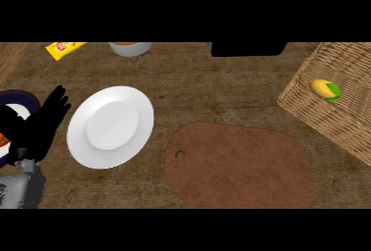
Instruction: Pick the lemon from the cutting board and place it in the basket
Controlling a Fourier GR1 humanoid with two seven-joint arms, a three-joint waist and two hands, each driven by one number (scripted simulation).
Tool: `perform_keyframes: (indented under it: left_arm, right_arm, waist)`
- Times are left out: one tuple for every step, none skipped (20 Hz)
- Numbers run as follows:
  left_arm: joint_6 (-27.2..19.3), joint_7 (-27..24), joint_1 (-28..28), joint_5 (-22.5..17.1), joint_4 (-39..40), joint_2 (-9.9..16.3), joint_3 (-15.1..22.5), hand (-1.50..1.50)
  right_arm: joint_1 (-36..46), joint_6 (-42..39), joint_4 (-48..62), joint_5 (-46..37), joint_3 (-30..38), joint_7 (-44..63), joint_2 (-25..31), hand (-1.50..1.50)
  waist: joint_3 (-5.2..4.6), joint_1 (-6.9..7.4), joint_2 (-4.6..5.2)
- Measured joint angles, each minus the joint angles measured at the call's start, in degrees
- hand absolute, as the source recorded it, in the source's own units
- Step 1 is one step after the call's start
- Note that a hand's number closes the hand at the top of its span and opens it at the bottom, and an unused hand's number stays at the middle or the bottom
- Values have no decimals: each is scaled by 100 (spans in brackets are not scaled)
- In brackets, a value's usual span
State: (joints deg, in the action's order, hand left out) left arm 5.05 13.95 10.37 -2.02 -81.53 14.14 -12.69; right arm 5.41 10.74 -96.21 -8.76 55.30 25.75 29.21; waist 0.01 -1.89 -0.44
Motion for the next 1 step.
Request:
perform_keyframes:
  left_arm:
    - [30,26,-61,-17,-73,22,-6,0]
  right_arm:
    - [-234,-217,-80,242,188,-71,-32,-150]
  waist:
    - [1,3,-2]
